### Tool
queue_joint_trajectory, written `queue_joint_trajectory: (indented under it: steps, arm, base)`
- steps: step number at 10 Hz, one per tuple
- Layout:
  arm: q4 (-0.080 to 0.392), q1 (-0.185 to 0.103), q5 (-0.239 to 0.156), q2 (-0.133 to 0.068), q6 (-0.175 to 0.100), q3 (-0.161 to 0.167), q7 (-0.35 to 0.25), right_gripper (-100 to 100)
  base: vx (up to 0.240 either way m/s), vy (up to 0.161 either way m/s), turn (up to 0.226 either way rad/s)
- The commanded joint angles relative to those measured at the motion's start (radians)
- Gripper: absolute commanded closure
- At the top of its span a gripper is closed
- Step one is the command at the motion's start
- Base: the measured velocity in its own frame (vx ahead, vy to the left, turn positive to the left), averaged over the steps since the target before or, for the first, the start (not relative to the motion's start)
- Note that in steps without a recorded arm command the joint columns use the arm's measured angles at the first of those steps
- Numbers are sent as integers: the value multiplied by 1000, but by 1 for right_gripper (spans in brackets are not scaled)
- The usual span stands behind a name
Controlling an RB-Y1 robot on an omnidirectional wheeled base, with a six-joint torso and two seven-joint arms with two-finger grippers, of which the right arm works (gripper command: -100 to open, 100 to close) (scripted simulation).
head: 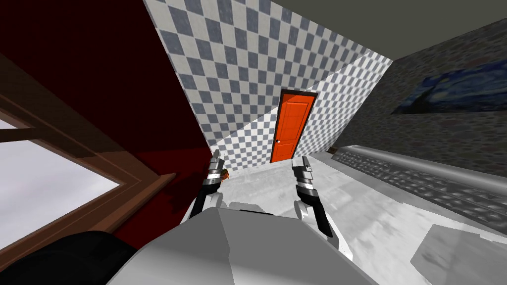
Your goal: Pull the door open
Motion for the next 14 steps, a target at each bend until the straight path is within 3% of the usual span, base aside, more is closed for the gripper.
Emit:
queue_joint_trajectory:
  steps: [1, 14]
  arm:
    - [32, -8, -23, -8, -9, -4, -29, -100]
    - [277, -73, -192, -42, -75, -32, -232, -100]
  base:
    - [-99, -69, 268]
    - [-18, -106, 204]
